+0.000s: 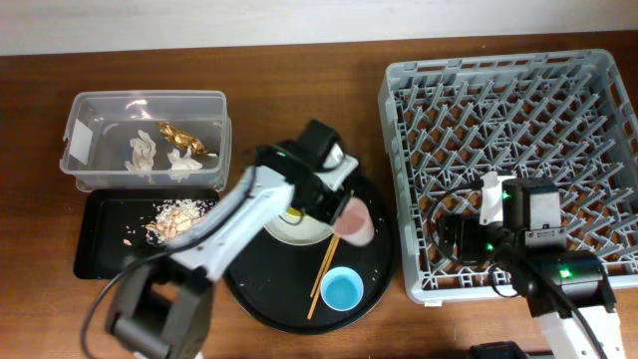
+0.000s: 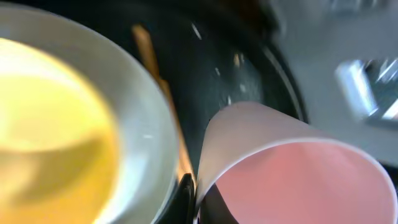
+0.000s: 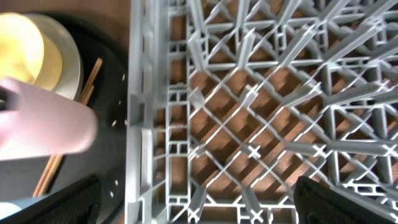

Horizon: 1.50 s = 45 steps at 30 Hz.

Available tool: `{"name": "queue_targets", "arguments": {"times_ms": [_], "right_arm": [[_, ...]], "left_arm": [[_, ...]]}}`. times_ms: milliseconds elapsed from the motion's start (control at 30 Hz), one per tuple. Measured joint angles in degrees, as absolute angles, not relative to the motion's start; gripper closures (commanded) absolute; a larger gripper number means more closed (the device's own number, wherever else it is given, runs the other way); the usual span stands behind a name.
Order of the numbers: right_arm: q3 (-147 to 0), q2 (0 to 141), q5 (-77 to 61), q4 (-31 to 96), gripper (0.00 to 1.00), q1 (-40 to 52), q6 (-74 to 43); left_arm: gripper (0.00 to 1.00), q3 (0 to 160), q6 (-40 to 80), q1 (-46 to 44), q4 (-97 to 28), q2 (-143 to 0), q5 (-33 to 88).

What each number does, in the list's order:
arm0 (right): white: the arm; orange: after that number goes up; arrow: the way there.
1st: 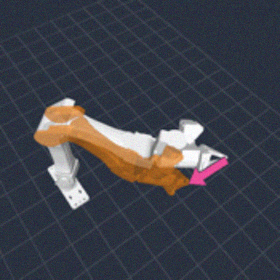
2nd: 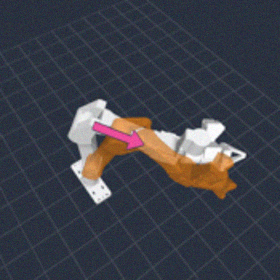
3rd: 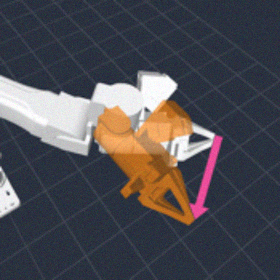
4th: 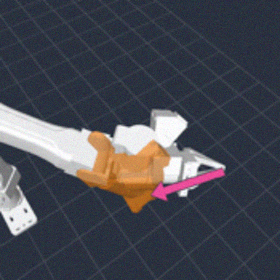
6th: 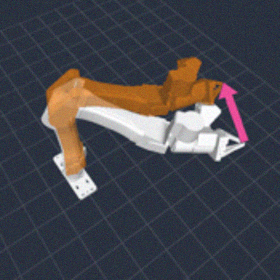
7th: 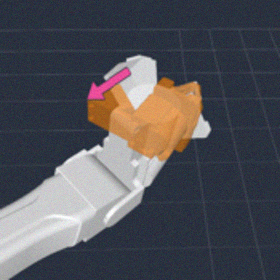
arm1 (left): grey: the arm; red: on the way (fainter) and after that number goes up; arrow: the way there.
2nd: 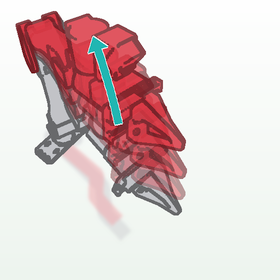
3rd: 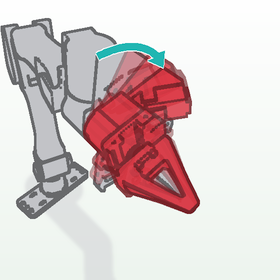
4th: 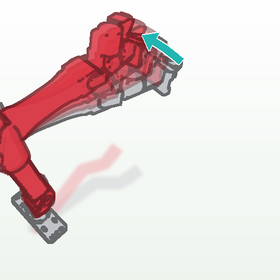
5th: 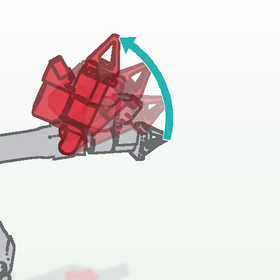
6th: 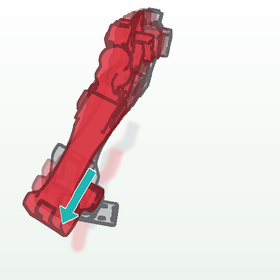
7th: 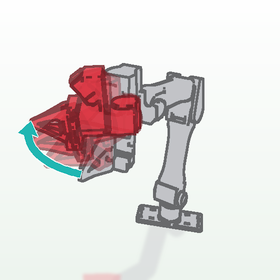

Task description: Sort waste into correct bins and load items into the dishwasher rack

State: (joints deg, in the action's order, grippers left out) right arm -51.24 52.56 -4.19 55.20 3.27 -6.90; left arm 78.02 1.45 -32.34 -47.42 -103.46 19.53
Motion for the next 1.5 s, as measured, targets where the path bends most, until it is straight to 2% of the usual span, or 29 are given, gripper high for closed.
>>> {"name": "queue_targets", "arguments": {"times_ms": [67,133,200,300,400,467,600,633,700,800,900,1033,1067,1100,1133,1200,1333,1367,1400,1500], "right_arm": [[-51.7,52.6,-4.5,53.5,0.01,-0.9,-10.7],[-51.8,52.6,-9.4,52.0,0.01,-5.7,-12.7],[-52.0,53.0,-28.3,48.8,0.02,-9.6,-8.1],[-52.0,56.7,-48.1,48.4,0.01,-9.8,-1.6],[-52.0,65.2,-67.8,46.5,0.01,-9.8,7.2],[-52.2,70.0,-79.2,41.6,0.02,-9.8,9.9],[-52.2,71.1,-86.1,35.6,0.01,-6.5,10.9],[-52.2,71.1,-86.5,34.7,0.0,-5.8,11.0],[-52.2,71.1,-87.0,33.2,0.13,-5.5,10.9],[-52.2,71.1,-87.2,32.8,0.23,-5.5,11.0],[-52.2,71.1,-87.1,32.1,0.29,-5.5,10.9],[-52.2,71.1,-86.8,32.0,0.32,-5.5,11.0],[-52.2,71.1,-86.6,32.0,0.36,-5.5,11.0],[-52.2,71.1,-86.4,32.0,0.38,-5.5,11.2],[-52.2,71.1,-86.0,32.0,0.4,-5.5,11.0],[-52.3,71.1,-79.3,32.1,0.42,-5.4,10.2],[-52.4,71.1,-63.0,34.1,0.43,-5.4,7.3],[-52.4,71.1,-57.2,36.6,0.47,-5.4,7.0],[-53.1,71.1,-51.7,40.1,0.52,-5.4,6.8],[-65.1,71.9,-34.5,58.5,0.52,-5.4,6.3]], "left_arm": [[1.0,78.7,6.0,-27.0,-46.4,-97.8,21.0],[1.0,79.5,11.6,-18.4,-43.2,-93.2,27.8],[1.0,79.7,14.9,-14.1,-39.7,-93.2,40.0],[1.0,79.7,16.3,-15.4,-35.2,-95.2,57.5],[1.0,79.7,17.0,-19.7,-32.6,-95.8,65.6],[1.0,79.6,18.5,-21.5,-30.6,-95.8,66.7],[1.0,79.6,20.3,-24.1,-30.3,-95.8,66.7],[1.0,79.6,20.7,-24.4,-30.2,-95.8,66.7],[1.0,79.6,20.9,-25.4,-30.2,-95.8,66.7],[1.0,79.6,21.1,-25.8,-30.2,-95.8,66.9],[1.0,79.6,21.3,-25.8,-30.2,-95.8,67.5],[1.0,79.6,21.7,-25.8,-30.2,-95.8,67.7],[0.87,79.6,21.7,-25.8,-30.2,-95.8,67.7],[0.69,79.6,21.7,-25.8,-30.2,-95.8,67.6],[0.68,79.6,21.7,-25.8,-30.1,-95.8,67.4],[0.42,79.6,22.2,-25.8,-30.7,-95.8,63.4],[0.37,79.7,21.6,-25.3,-38.4,-96.0,45.9],[0.37,79.7,20.8,-25.1,-42.7,-96.0,40.1],[0.37,79.6,19.3,-23.4,-46.1,-96.0,32.6],[0.36,79.5,17.2,-18.6,-53.1,-93.1,19.0]]}}
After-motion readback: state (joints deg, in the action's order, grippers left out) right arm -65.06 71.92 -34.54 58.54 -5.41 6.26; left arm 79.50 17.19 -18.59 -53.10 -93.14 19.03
